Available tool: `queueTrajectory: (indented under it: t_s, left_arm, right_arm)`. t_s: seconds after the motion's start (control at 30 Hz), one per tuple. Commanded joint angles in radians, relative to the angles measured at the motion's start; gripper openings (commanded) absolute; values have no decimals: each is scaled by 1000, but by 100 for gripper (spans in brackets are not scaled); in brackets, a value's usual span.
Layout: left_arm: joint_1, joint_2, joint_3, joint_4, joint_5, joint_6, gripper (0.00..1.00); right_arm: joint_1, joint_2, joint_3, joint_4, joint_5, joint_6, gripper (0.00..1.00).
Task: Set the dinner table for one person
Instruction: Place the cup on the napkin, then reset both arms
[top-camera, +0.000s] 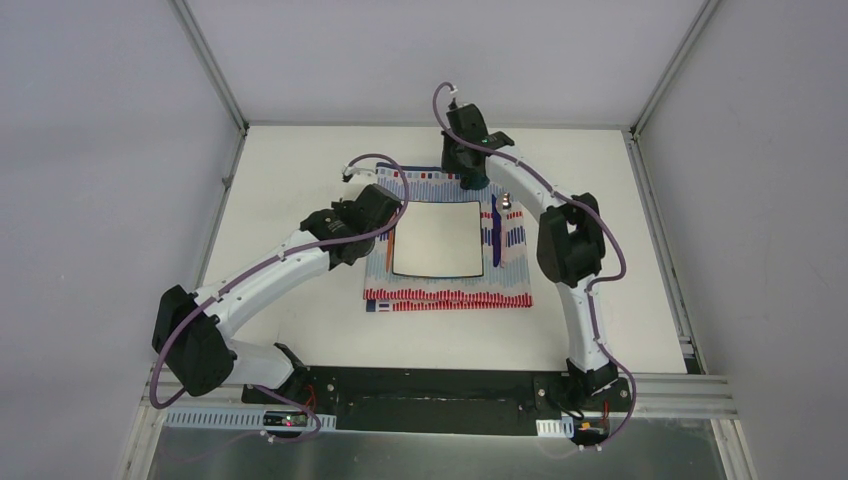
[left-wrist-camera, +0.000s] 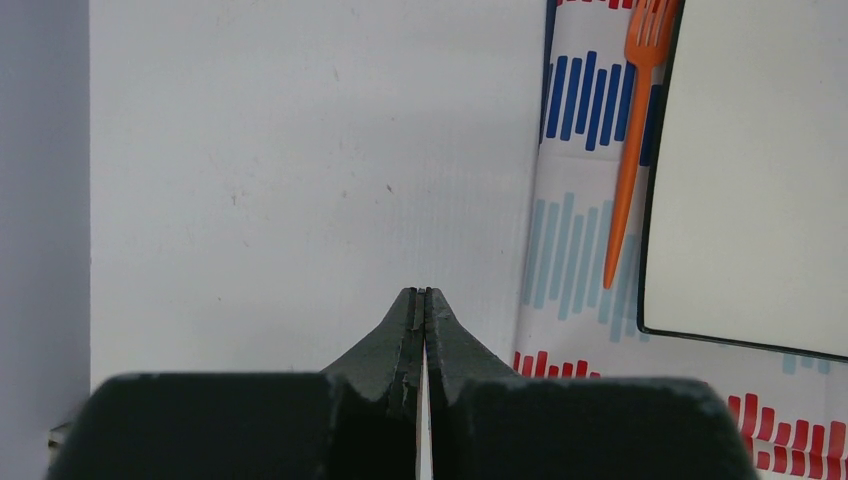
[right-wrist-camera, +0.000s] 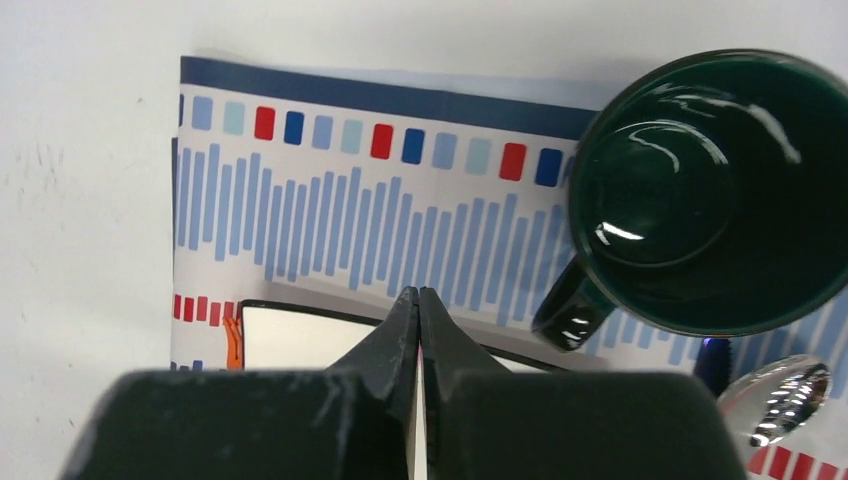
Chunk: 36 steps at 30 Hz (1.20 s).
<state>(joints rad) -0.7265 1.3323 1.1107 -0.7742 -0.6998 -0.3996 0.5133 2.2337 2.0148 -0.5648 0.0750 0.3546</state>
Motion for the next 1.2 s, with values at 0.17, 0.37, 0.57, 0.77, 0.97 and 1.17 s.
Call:
queueTrajectory:
  t_s: [0.17,0.37,0.57,0.77,0.97,1.17]
  left_arm:
    - [8,-64,-24,20,22,-10,0]
    - [9,-64,-36,30,26,-11,0]
    - [9,-65,-37,34,25,-5,0]
    - [9,-55,-34,37,29,-4,0]
    - [9,-53,-33,41,42,-5,0]
    - [9,-55,-38,41,46,-7,0]
  right_arm:
    - [29,15,-2,10,100,-27,0]
    - [24,78,93,-92,151,-46,0]
    - [21,80,88,-136,180,-28,0]
    - [21,32,20,-139,228,-10,0]
    - [21,-12,-55,-151,341,6,0]
    - [17,-43,-115,-144,410,11,0]
